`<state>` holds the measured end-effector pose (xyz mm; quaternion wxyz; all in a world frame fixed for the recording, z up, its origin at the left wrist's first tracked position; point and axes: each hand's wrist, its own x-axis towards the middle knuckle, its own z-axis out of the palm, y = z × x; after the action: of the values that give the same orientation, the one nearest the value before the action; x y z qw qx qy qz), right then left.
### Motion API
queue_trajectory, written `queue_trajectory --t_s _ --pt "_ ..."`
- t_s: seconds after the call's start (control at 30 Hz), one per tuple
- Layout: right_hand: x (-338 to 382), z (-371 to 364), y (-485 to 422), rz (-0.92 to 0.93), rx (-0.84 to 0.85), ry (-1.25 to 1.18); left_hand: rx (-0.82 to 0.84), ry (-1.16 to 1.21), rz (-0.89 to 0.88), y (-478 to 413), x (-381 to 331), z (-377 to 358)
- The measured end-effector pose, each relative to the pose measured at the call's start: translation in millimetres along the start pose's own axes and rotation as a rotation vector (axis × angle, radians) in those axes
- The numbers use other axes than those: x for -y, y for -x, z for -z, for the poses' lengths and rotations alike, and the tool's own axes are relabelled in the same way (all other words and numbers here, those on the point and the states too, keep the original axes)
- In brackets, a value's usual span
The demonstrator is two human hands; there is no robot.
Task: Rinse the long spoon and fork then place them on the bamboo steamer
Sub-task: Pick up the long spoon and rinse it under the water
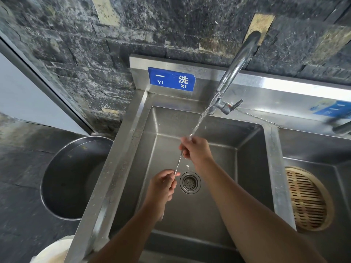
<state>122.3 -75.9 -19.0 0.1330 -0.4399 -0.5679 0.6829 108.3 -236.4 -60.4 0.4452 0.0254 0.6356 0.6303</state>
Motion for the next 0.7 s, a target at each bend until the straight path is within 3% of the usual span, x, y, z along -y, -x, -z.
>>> queue_trajectory --t_s 0.4,0.7 --pt "-1.3 4.3 0.4 0.007 0.056 -0.016 0.054 0.029 -0.006 -7.3 -12.9 -3.1" --pt "-5.1 4.5 6.2 0.047 0.084 -0.028 -0.027 -0.042 0.031 -17.2 -34.7 -20.1"
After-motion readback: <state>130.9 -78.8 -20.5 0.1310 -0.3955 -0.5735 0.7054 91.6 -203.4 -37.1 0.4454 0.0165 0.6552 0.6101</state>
